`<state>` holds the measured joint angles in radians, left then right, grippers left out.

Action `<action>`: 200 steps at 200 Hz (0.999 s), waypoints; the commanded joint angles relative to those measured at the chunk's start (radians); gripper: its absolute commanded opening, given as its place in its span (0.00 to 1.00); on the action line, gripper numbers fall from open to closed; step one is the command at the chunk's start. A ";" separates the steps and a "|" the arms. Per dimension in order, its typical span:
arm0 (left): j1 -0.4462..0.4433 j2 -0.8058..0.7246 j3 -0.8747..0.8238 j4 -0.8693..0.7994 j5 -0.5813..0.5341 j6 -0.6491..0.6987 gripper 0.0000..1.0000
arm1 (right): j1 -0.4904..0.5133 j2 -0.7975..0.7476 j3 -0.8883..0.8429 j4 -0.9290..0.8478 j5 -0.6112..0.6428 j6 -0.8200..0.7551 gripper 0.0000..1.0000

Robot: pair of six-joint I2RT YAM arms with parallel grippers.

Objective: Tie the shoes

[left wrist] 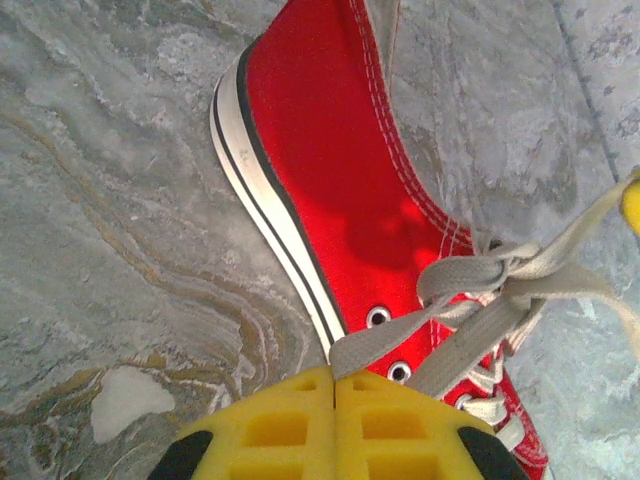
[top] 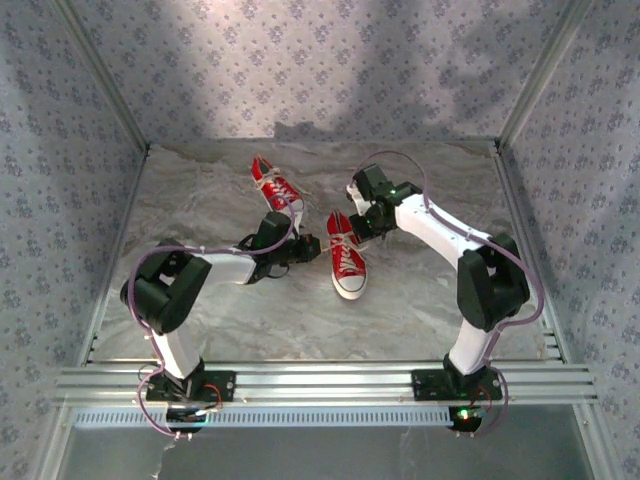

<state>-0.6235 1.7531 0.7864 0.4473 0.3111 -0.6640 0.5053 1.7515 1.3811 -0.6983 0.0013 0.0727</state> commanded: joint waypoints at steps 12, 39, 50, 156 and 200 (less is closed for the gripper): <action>0.008 -0.049 -0.022 -0.028 0.048 0.073 0.00 | -0.021 -0.024 -0.013 0.004 0.055 0.066 0.00; 0.008 -0.067 -0.047 -0.011 0.111 0.142 0.00 | -0.032 -0.020 -0.022 0.011 0.065 0.089 0.00; 0.008 -0.080 -0.058 -0.016 0.129 0.177 0.00 | -0.035 -0.018 -0.025 0.013 0.071 0.095 0.00; 0.025 -0.119 -0.034 -0.247 0.037 0.300 0.00 | -0.075 -0.014 -0.056 0.021 0.090 0.151 0.00; 0.042 -0.126 -0.048 -0.250 0.016 0.277 0.00 | -0.080 -0.014 -0.068 0.023 0.104 0.164 0.00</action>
<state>-0.6014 1.6508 0.7326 0.2459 0.3584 -0.3920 0.4408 1.7519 1.3334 -0.6701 0.0647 0.2062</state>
